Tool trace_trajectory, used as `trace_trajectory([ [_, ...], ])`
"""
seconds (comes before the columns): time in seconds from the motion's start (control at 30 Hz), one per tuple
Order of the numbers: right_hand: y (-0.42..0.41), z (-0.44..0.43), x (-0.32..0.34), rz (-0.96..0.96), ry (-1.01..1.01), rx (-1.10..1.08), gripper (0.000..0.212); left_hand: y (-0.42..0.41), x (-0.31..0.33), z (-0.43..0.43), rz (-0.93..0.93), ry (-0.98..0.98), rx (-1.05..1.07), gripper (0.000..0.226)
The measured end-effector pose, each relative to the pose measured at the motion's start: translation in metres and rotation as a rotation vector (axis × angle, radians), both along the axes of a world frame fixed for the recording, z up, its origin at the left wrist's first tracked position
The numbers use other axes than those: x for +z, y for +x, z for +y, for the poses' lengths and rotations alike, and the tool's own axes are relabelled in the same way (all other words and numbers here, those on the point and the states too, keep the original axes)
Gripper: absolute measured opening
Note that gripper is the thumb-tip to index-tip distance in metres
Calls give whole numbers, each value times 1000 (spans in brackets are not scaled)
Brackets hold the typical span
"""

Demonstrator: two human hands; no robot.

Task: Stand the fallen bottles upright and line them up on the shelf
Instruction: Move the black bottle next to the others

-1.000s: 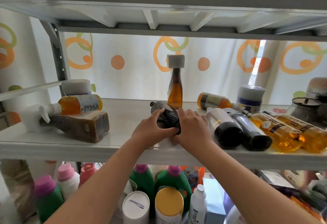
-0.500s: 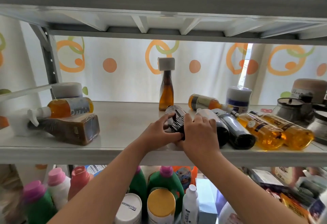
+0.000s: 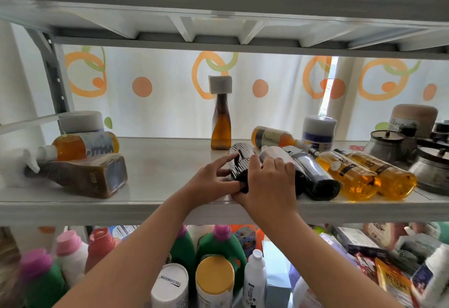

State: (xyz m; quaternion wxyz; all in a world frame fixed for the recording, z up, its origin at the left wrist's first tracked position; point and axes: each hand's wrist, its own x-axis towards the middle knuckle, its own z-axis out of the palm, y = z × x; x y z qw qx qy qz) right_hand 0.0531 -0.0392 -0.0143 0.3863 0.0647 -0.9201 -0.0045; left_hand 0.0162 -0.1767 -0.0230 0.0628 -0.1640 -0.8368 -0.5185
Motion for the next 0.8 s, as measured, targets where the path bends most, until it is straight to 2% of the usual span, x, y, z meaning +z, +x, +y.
trace_trajectory([
  [0.43,4,-5,2,-38,-14,-30,74,7,3,0,-27,27,-51,74],
  [0.6,5,-4,4,-44,-7,2,75,6,1,0,-11,20,-54,75],
  [0.7,4,-1,7,-117,15,56,75,5,1,0,-12,33,-55,75],
  [0.8,4,2,15,-135,-23,101,75,4,2,0,7,26,-33,67],
])
